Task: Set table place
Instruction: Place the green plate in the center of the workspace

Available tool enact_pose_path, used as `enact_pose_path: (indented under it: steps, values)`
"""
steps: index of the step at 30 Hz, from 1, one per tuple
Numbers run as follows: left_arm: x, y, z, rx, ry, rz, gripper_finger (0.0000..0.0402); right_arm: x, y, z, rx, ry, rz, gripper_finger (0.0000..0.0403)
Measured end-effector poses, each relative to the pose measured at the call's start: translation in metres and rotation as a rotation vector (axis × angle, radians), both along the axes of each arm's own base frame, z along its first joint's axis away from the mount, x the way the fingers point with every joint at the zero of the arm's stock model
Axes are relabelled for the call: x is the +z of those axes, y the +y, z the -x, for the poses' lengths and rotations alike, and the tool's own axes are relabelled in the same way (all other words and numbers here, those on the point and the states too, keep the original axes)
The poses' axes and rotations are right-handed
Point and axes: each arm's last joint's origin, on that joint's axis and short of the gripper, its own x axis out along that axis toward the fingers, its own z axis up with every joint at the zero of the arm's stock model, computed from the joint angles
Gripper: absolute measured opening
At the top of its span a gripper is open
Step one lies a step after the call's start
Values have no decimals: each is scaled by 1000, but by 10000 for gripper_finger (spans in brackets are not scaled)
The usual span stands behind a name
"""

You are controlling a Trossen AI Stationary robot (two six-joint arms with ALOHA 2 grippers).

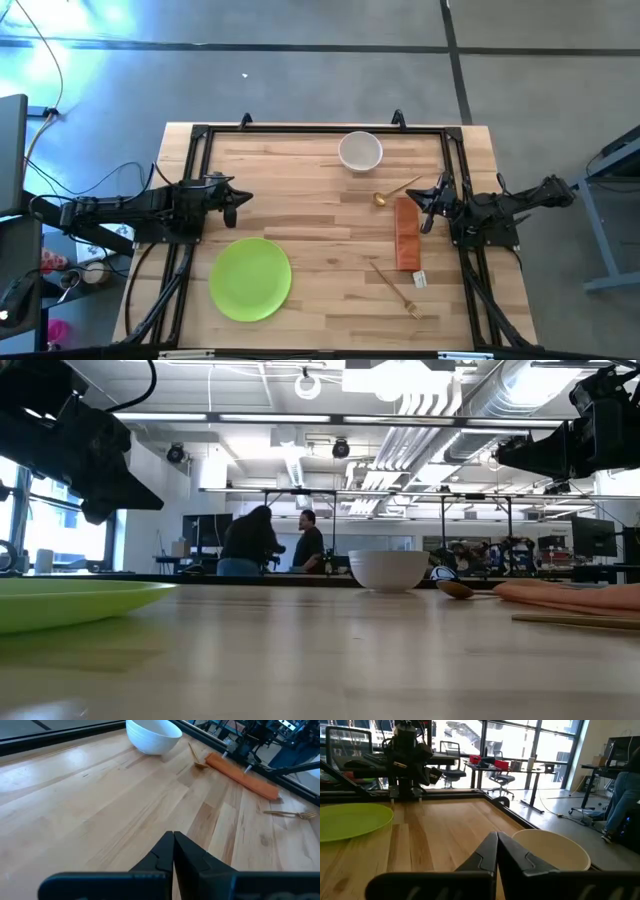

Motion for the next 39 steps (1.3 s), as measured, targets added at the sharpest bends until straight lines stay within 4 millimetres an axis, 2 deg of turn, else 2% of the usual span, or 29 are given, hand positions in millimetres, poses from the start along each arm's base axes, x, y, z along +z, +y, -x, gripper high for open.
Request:
enact_pose_path:
  steps: [39]
  values:
    - [1, 0, 0, 13, -24, 27, 1, 0, 0, 0, 0, 0, 0, 0]
